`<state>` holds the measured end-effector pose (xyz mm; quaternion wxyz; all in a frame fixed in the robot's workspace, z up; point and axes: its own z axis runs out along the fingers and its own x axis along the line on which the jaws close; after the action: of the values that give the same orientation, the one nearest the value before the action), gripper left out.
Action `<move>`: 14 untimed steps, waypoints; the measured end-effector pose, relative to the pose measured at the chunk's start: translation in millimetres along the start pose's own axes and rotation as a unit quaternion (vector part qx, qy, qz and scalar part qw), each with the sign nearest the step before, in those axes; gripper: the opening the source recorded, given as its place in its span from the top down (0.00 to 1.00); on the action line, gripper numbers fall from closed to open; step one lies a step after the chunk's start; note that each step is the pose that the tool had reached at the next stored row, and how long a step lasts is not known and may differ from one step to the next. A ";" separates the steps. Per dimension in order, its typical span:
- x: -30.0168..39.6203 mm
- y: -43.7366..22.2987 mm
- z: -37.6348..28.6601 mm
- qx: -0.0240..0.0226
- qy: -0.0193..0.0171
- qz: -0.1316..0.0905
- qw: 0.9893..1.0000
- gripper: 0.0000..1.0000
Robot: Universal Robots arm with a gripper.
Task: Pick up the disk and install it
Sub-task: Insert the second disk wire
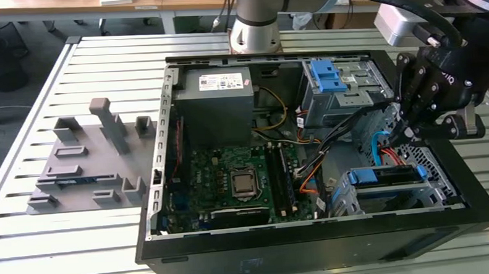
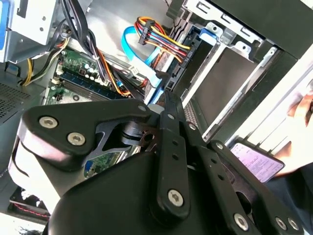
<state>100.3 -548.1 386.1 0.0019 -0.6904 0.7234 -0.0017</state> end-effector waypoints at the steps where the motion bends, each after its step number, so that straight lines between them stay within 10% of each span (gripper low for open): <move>1: 0.0 0.0 0.4 0.000 -0.003 0.000 1.000 0.89; 5: -0.1 -0.1 1.8 -0.001 -0.014 0.000 1.000 0.89; 14: -0.5 -1.3 6.3 -0.001 -0.015 0.000 1.000 0.89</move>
<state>101.6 -547.6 379.8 0.0120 -0.6903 0.7234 0.0088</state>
